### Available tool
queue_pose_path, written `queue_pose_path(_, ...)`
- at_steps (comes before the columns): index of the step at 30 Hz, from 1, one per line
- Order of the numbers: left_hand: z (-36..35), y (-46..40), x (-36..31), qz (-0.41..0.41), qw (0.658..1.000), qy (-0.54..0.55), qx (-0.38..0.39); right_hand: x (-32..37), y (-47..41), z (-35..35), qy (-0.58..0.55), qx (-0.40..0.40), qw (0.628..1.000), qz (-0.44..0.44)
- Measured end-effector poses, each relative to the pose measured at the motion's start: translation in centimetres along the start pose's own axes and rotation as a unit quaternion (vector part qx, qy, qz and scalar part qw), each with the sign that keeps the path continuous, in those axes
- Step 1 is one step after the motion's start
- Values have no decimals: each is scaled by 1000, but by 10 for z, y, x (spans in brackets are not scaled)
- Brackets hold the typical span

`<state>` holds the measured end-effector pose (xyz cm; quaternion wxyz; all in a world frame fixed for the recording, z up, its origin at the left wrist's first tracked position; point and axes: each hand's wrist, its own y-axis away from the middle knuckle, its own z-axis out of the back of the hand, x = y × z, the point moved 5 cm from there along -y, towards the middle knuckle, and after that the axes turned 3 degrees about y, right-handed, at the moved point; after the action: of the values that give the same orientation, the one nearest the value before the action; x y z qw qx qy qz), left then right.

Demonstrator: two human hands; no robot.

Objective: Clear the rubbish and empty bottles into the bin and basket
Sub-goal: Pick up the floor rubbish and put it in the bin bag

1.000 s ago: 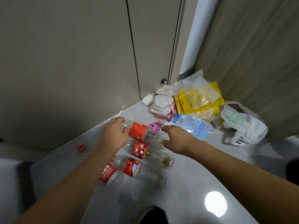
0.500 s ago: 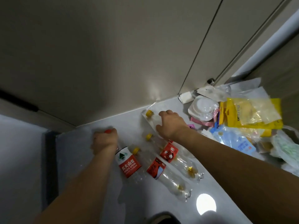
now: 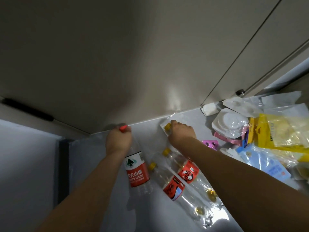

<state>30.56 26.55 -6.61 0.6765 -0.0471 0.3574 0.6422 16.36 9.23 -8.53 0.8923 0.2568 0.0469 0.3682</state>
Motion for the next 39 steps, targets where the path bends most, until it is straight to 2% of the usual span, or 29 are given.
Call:
queue_pose_path(4,6,14,-53,-109,994,-28,-9,-14,12,32,-78,-35,996,15)
queue_pose_path(8,-2,57,-124,-221,975,-28,18,-52,44,92,-153,-101,983,6)
queue_pose_path(15,-41,195,-246,-380,911,-71,145,-167,157,178,-170,-169,970,-28)
queue_pose_path(21,-68,332,-333,-481,851,-92,188,-285,285,215,-160,-156,966,-132)
queue_pose_path(24,-83,408,-356,-524,815,-109,220,-337,346,214,-167,-115,962,-181)
queue_pose_path(29,-106,528,-365,-559,761,-137,299,-409,443,199,-248,-67,937,-235)
queue_pose_path(33,-126,616,-370,-608,711,-138,324,-465,512,191,-299,-96,911,-266)
queue_pose_path(39,-134,749,-379,-701,632,-125,307,-541,607,183,-415,-149,853,-278)
